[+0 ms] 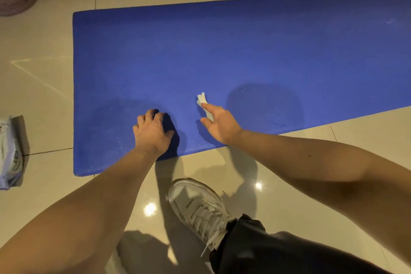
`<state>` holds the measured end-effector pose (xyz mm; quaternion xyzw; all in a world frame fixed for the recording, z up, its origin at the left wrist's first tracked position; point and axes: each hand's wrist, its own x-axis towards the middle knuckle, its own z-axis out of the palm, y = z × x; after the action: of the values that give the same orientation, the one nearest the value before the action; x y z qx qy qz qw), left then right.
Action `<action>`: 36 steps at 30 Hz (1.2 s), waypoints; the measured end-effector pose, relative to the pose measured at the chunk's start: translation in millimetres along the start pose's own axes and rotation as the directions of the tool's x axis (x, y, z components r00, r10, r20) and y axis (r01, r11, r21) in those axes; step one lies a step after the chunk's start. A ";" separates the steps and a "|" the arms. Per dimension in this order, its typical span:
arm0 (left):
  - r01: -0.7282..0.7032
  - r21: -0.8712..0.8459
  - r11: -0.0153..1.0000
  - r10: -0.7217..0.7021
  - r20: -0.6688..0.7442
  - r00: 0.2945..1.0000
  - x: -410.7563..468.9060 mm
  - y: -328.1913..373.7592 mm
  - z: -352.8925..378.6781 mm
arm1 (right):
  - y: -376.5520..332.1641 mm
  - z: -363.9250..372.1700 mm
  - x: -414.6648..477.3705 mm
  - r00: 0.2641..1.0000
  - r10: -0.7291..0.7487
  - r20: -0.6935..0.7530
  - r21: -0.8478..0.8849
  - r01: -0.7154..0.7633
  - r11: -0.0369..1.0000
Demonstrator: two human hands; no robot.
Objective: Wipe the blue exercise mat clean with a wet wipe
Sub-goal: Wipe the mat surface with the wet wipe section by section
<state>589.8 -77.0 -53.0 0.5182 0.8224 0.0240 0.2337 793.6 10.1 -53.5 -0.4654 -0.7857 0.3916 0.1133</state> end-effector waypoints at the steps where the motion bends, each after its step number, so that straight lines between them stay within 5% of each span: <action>1: 0.005 -0.029 1.000 -0.005 -0.005 1.000 -3.0 4.1 -2.1 | -10.5 0.7 -4.2 0.997 0.082 0.004 0.144 -0.082 0.986; 5: -0.029 -0.213 0.977 0.023 -0.033 0.999 -16.9 19.4 -12.7 | -37.3 2.4 -12.4 0.951 0.292 0.103 0.364 -0.309 0.879; 12: 0.016 -0.603 0.797 0.074 0.125 0.989 -45.3 24.5 -39.0 | -68.4 -3.3 -33.3 0.943 0.263 0.202 0.444 -0.328 0.834; 19: 0.042 -0.585 0.810 -0.026 0.036 0.999 -67.6 33.9 -73.2 | -90.7 -28.2 -42.4 0.913 0.318 0.255 0.584 -0.408 0.702; 33: 0.191 -0.816 0.545 -0.222 0.080 0.972 -107.0 65.1 -111.4 | -99.1 -56.5 -59.6 0.910 0.319 0.265 0.510 -0.413 0.754; 36: 0.115 -0.829 0.547 -0.177 0.020 0.984 -113.4 74.6 -112.6 | -101.3 -62.9 -61.4 0.884 0.343 0.317 0.602 -0.467 0.648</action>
<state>646.6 -117.6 109.0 0.2768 0.7621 0.4043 0.4232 795.8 -34.6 72.9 -0.5220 -0.4766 0.6986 0.1111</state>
